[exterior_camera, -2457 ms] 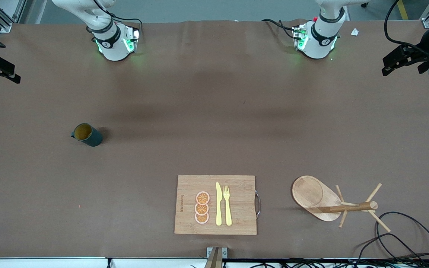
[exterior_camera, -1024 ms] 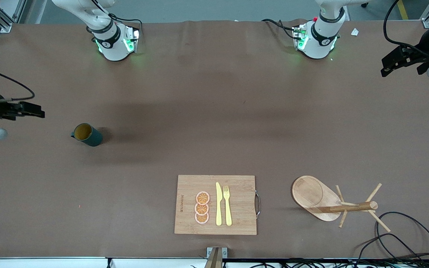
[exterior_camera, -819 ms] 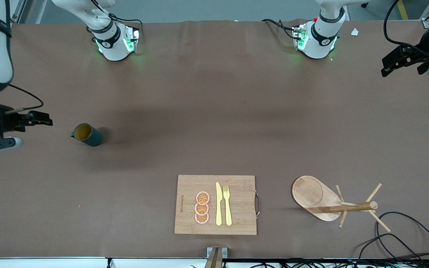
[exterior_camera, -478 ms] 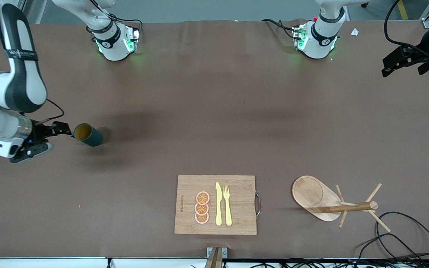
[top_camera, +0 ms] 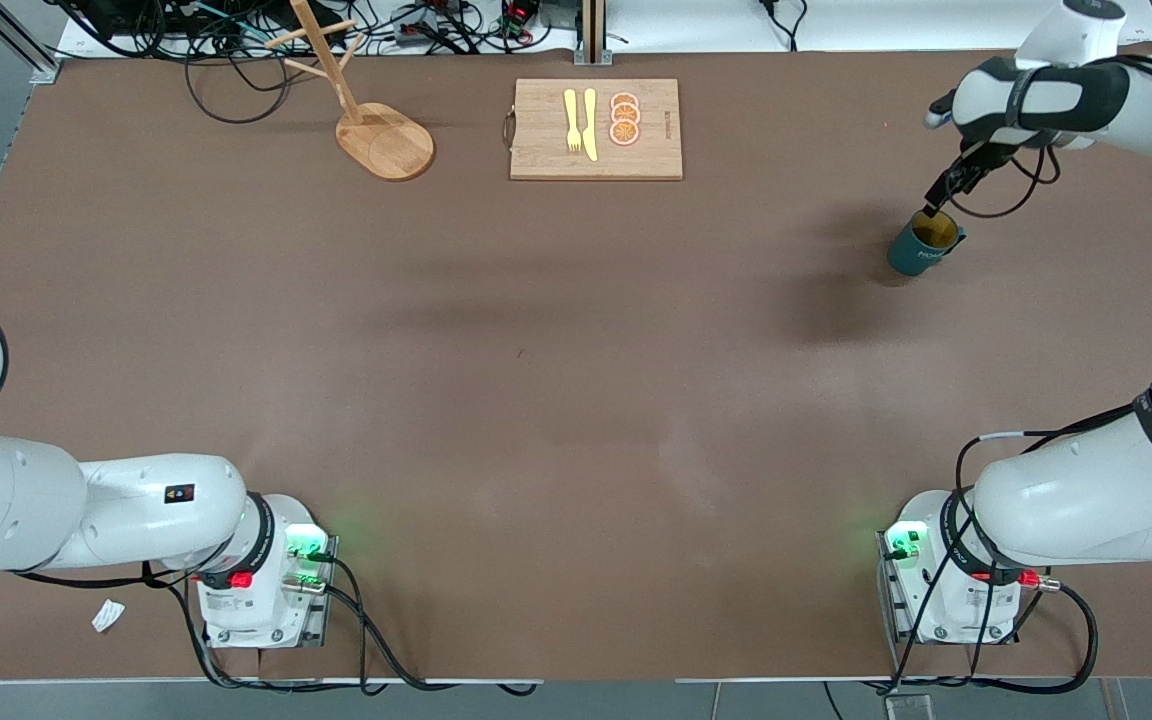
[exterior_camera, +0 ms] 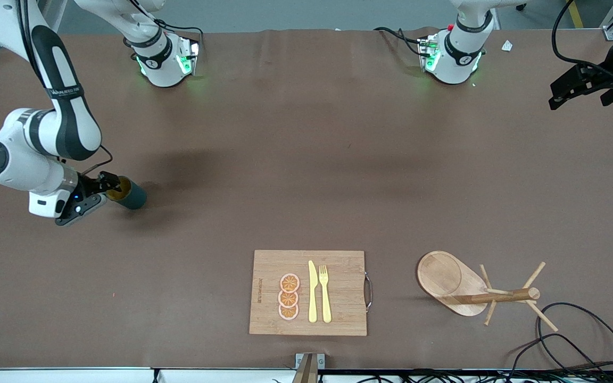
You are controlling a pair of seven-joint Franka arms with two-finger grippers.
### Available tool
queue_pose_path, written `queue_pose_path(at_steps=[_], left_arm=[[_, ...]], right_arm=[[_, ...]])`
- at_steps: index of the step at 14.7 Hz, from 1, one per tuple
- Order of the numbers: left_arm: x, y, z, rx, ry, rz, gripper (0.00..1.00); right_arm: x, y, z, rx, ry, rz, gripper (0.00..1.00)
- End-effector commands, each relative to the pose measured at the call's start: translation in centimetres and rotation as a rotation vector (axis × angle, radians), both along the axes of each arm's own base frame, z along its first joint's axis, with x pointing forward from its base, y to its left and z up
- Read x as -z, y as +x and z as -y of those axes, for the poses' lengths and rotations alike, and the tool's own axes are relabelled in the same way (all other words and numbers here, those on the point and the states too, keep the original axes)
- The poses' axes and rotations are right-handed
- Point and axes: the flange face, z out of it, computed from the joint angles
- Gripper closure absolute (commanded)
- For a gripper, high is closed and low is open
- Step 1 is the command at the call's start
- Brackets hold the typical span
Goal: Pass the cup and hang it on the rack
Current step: 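Reach the right gripper to the teal mug and grasp its rim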
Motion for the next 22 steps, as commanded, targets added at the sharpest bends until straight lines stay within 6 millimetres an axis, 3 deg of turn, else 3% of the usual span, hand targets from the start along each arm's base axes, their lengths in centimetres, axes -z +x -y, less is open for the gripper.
queue_pose_path(at_steps=[1, 3, 5, 7, 10, 11, 13, 16, 19, 22], left_arm=[[-0.7, -0.3, -0.3, -0.011, 0.003, 0.002, 0.0], [-0.8, -0.3, -0.5, -0.014, 0.002, 0.007, 0.0], [-0.8, -0.3, -0.5, -0.015, 0.004, 0.007, 0.0], [-0.8, -0.5, -0.7, -0.005, 0.006, 0.002, 0.0], [-1.2, -1.1, -1.2, -0.015, 0.007, -0.009, 0.0], [-1.5, -1.3, -1.2, -0.012, 0.007, -0.007, 0.0], [-1.7, -1.5, -1.2, -0.011, 0.008, -0.006, 0.0], [-1.6, -1.8, -1.1, -0.013, 0.009, -0.026, 0.0], [-2.0, -1.8, -1.3, -0.013, 0.008, -0.018, 0.0], [-2.0, -1.8, -1.5, -0.026, 0.008, -0.018, 0.0]], right_arm=[[1.5, -1.5, 0.0, -0.034, 0.015, 0.007, 0.0], [2.3, -1.6, 0.0, -0.036, 0.014, -0.005, 0.07], [3.0, -2.2, 0.6, -0.026, 0.014, -0.014, 0.21], [3.5, -2.5, 0.6, -0.044, 0.013, -0.005, 0.45], [3.5, -2.4, 0.5, -0.046, 0.013, -0.005, 0.94], [3.5, -2.4, 0.6, -0.044, 0.014, -0.008, 1.0], [2.6, -1.9, 0.0, -0.038, 0.018, -0.026, 1.0], [-2.0, 0.5, -2.1, 0.062, 0.02, -0.11, 1.0], [-6.4, 1.9, -6.7, 0.158, -0.004, -0.115, 1.0], [-8.6, 1.6, -14.8, 0.322, -0.03, -0.106, 1.0]])
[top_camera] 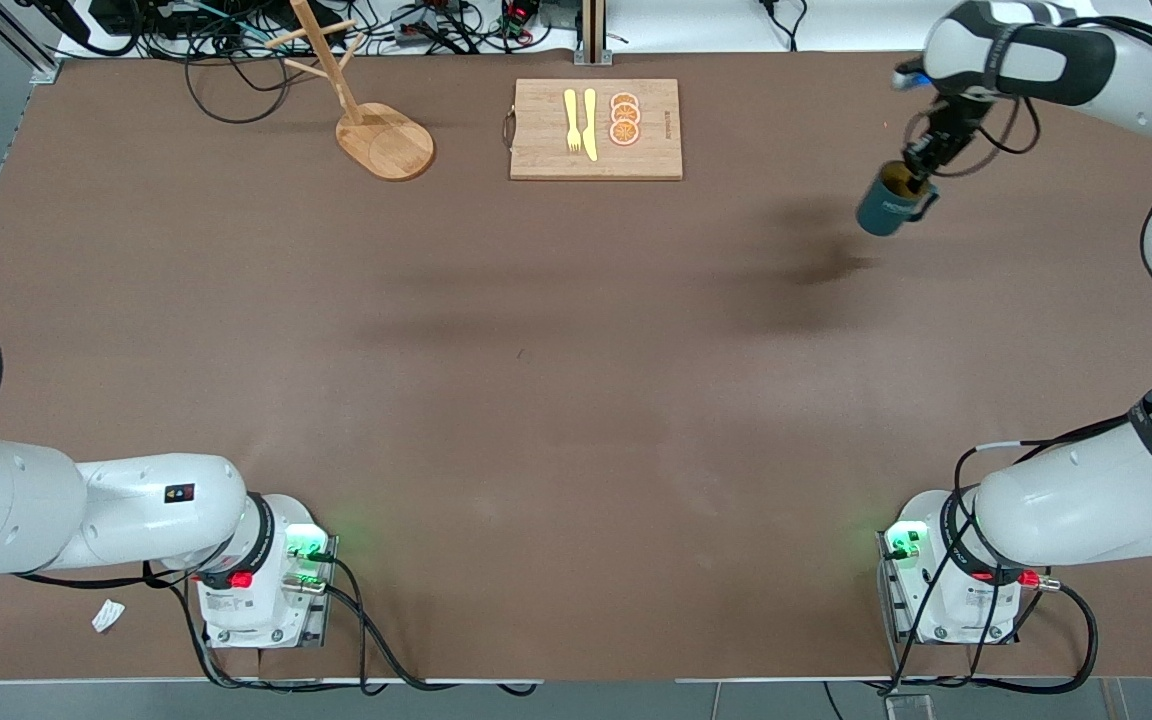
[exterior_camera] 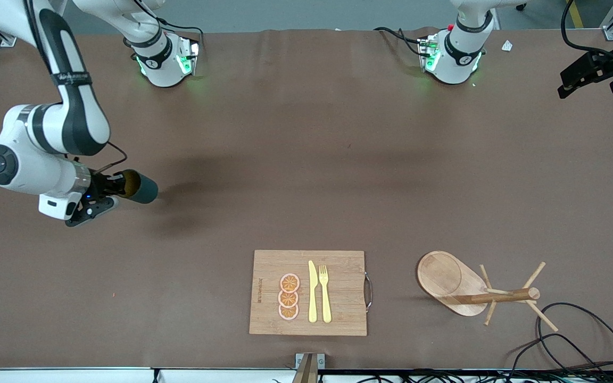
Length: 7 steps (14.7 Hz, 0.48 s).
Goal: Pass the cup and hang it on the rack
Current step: 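Reach the right gripper to the teal mug and grasp its rim, then carry the teal mug with the right gripper to the table center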
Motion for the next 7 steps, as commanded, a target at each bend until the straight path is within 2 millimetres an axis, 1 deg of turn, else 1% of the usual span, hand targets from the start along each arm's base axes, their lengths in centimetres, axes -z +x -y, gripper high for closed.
queue_pose_path(at_steps=[1, 2, 3, 5, 6, 7], left_arm=[[-0.7, -0.3, -0.2, -0.007, 0.004, 0.004, 0.0], [-0.8, -0.2, -0.2, -0.009, 0.005, 0.009, 0.0], [-0.9, -0.2, -0.2, -0.011, 0.009, 0.012, 0.0], [-0.6, 0.0, -0.4, -0.016, 0.01, 0.006, 0.0], [-0.4, 0.2, -0.4, -0.016, 0.005, 0.007, 0.0], [-0.4, 0.4, -0.3, -0.014, 0.005, 0.015, 0.0]], right_arm=[[-1.2, -1.3, -7.8, 0.172, -0.007, -0.011, 1.0], [-1.5, -1.8, -10.8, 0.245, 0.007, -0.016, 1.0], [-2.0, -2.3, -14.5, 0.316, 0.013, -0.014, 1.0], [-3.3, -2.8, -20.0, 0.474, -0.002, 0.014, 1.0], [-3.6, -3.6, -23.4, 0.523, -0.01, 0.026, 1.0], [-2.9, -4.0, -26.3, 0.561, -0.022, 0.029, 1.0]])
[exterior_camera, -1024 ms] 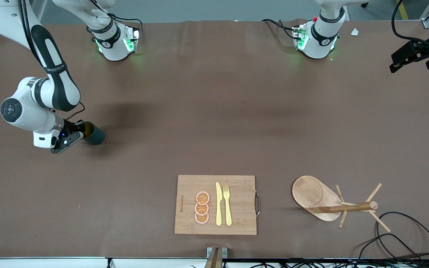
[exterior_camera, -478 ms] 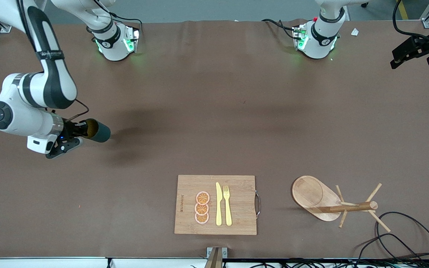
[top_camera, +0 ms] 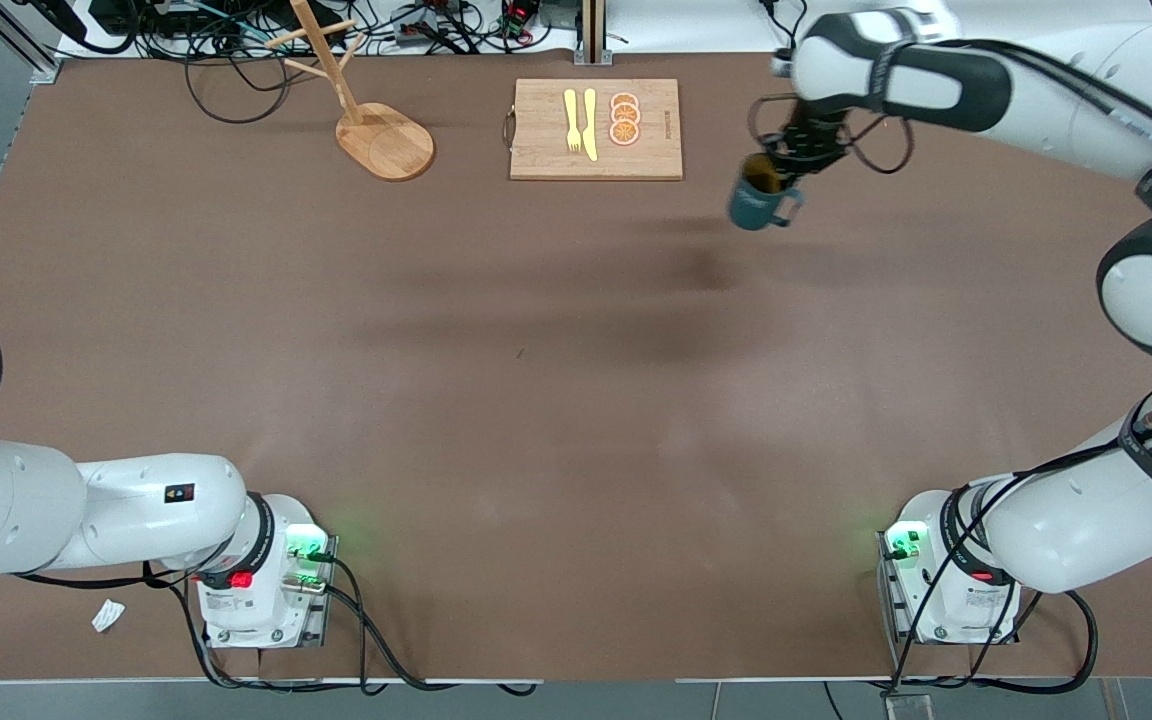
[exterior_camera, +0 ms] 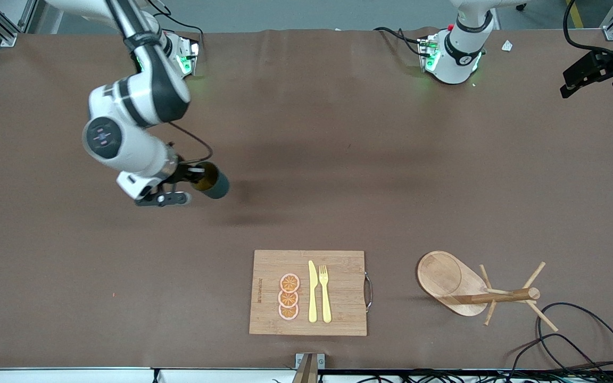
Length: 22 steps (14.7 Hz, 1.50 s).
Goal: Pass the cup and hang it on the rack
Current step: 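Carry the teal mug with the right gripper to the table center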
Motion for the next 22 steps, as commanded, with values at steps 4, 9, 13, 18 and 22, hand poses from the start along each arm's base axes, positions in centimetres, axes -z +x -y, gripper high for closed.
queue_pose_path(at_steps=[4, 9, 13, 18, 22], left_arm=[[-0.3, 0.5, -0.2, -0.007, 0.005, 0.024, 0.0], [-0.5, 0.2, -0.9, -0.005, 0.005, 0.016, 0.0], [-0.4, 0.7, -0.8, -0.009, 0.002, 0.034, 0.0], [-0.2, 1.6, -0.7, -0.013, -0.003, 0.064, 0.0], [0.2, 1.5, 0.2, 0.006, -0.001, 0.051, 0.0]], right_arm=[[3.1, -1.3, -12.9, 0.227, -0.028, 0.021, 1.0], [7.2, -2.4, -19.9, 0.26, -0.036, 0.043, 1.0], [9.3, -3.4, -23.0, 0.339, -0.058, 0.035, 1.0], [10.5, -4.7, -25.0, 0.381, -0.042, 0.052, 0.99], [11.4, -5.7, -26.3, 0.441, -0.034, 0.061, 0.99]])
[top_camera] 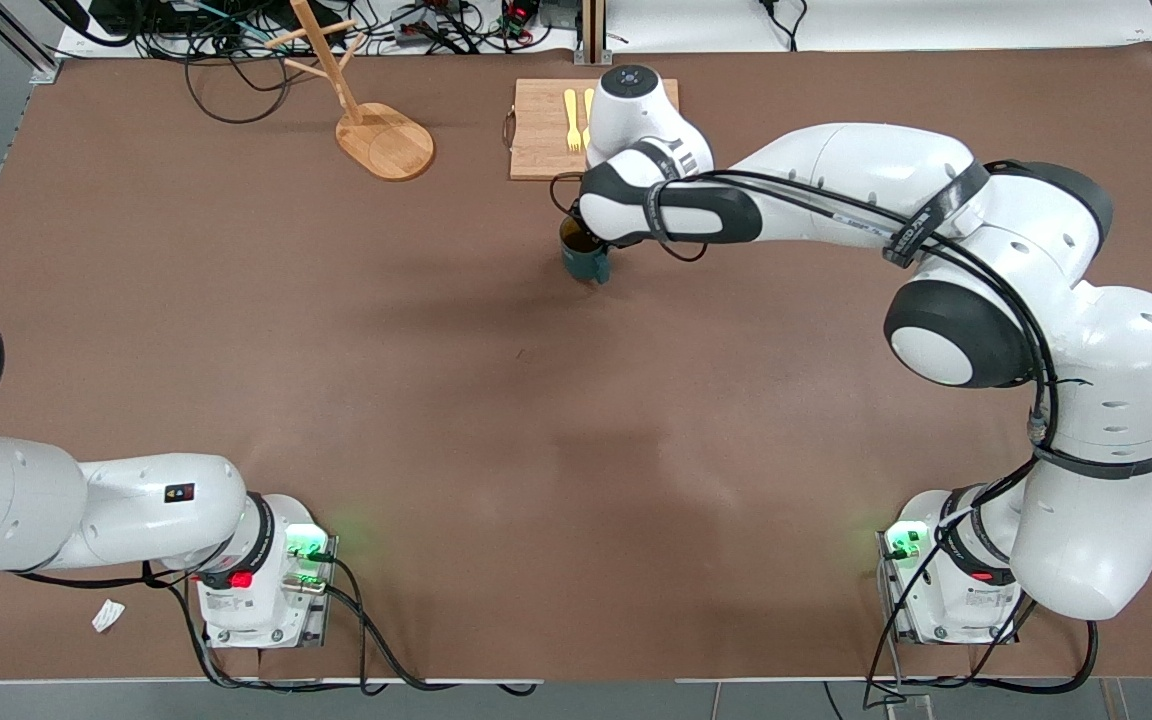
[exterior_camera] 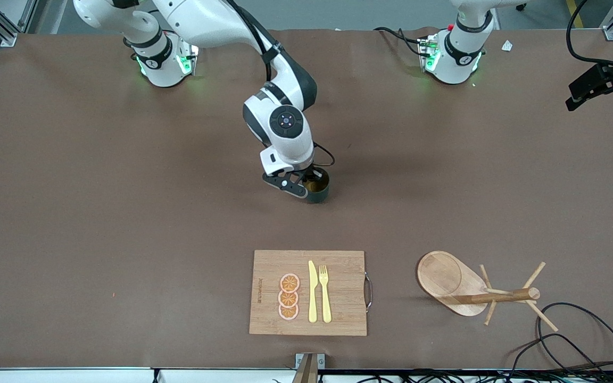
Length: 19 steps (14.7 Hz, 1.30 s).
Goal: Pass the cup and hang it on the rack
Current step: 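Carry the teal mug with the right gripper to the table center, then release the mug and withdraw the right gripper while the left gripper approaches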
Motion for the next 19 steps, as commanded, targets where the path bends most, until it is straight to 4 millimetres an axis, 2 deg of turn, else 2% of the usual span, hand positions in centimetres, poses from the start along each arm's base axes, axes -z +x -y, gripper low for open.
queue_pose_path(at_steps=[1, 3, 5, 8, 9, 10, 11, 12, 14, 15, 17, 19], left_arm=[[-0.1, 0.0, 1.1, 0.018, 0.007, 0.0, 0.0], [0.6, 0.6, 2.0, 0.032, 0.003, -0.011, 0.0], [1.3, 1.2, 3.1, 0.054, 0.005, -0.014, 0.0], [1.8, 2.3, 4.9, 0.086, -0.001, 0.027, 0.0], [1.8, 2.6, 5.4, 0.092, -0.005, 0.044, 0.0], [1.9, 3.0, 6.1, 0.093, -0.007, 0.066, 0.0], [2.6, 3.8, 6.3, 0.08, -0.01, 0.069, 0.0], [3.1, 4.3, 6.5, 0.068, -0.017, 0.074, 0.0], [4.2, 5.2, 8.5, 0.054, -0.027, 0.082, 0.0], [4.7, 5.5, 9.1, 0.049, -0.031, 0.082, 0.0], [5.3, 5.5, 10.8, 0.037, -0.032, 0.075, 0.0], [5.5, 5.2, 12.6, 0.023, -0.036, 0.072, 0.0]], right_arm=[[0.0, -0.6, -1.2, 0.025, 0.012, 0.004, 0.98], [0.2, -0.7, -1.2, -0.012, 0.003, 0.006, 0.95], [0.3, -0.8, -1.1, -0.148, 0.004, 0.016, 0.97], [0.3, -0.9, -1.1, -0.168, 0.004, 0.016, 0.95], [0.3, -0.8, -1.1, -0.17, 0.004, 0.017, 0.73], [0.2, -0.8, -1.1, -0.162, 0.006, 0.014, 0.22], [0.1, -0.7, -1.0, -0.163, 0.005, 0.015, 0.0], [0.0, -0.6, -0.8, -0.167, 0.007, 0.017, 0.0], [-1.3, -0.2, -0.2, -0.179, -0.004, 0.001, 0.0], [-3.9, 0.1, 0.5, -0.201, 0.0, -0.001, 0.0], [-8.0, 2.2, 3.7, -0.263, 0.01, -0.014, 0.0], [-12.0, 4.5, 8.5, -0.337, 0.016, -0.041, 0.0]])
